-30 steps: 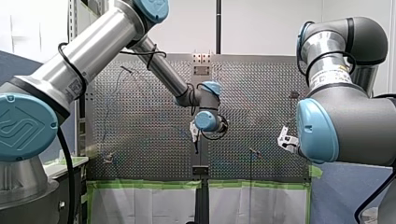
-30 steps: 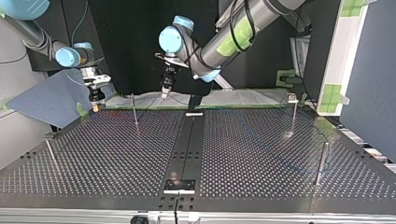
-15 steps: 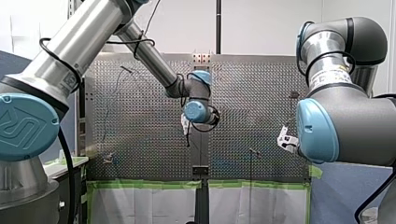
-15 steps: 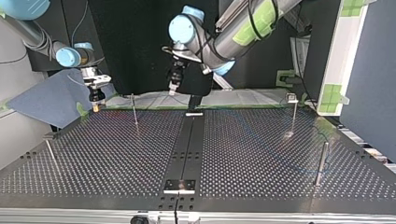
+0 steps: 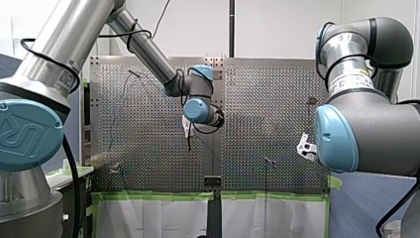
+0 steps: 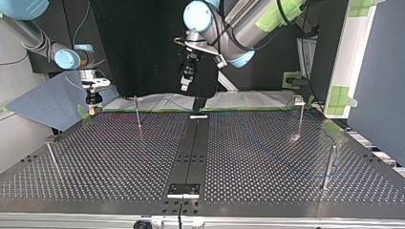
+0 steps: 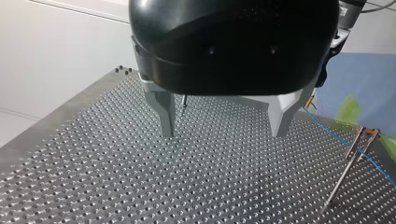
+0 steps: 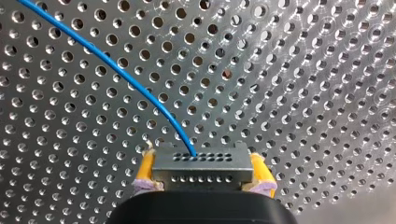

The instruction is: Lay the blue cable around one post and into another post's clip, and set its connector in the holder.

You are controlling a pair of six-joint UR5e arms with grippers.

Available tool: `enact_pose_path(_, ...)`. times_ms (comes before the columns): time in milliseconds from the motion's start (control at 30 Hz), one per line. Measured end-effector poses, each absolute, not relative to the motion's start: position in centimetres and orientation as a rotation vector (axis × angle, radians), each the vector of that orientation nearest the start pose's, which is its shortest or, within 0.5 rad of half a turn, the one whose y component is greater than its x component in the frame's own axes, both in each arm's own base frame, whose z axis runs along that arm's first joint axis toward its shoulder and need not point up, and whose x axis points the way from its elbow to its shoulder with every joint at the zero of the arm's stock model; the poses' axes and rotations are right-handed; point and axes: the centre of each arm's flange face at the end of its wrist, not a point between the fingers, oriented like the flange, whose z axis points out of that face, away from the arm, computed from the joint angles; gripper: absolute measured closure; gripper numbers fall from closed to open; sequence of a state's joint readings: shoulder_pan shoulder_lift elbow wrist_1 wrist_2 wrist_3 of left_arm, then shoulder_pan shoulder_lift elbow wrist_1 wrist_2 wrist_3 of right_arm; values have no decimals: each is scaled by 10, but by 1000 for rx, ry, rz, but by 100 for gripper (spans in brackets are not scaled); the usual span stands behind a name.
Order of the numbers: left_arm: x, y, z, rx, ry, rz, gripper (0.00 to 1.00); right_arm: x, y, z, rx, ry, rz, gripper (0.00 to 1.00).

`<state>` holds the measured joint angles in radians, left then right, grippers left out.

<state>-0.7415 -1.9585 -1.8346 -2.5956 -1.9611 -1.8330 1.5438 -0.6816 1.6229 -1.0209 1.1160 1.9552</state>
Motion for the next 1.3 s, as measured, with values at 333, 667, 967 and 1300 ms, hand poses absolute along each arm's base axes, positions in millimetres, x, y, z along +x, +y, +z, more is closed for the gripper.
enact_pose_path(333, 321, -423, 222, 107, 1676, -431, 0, 165, -661, 20, 1353, -1244, 1814, 100)
enact_pose_path(667, 302, -401, 239, 82, 1606, -482, 0, 169, -660, 20, 1358, -1241, 1821, 100)
enact_pose_path(967, 285, -384, 252, 64, 1536, -520, 0, 174, -658, 20, 1364, -1237, 1828, 100)
enact_pose_path(1300, 273, -363, 263, 16, 1466, -592, 0, 177, -657, 20, 1372, -1235, 1832, 100)
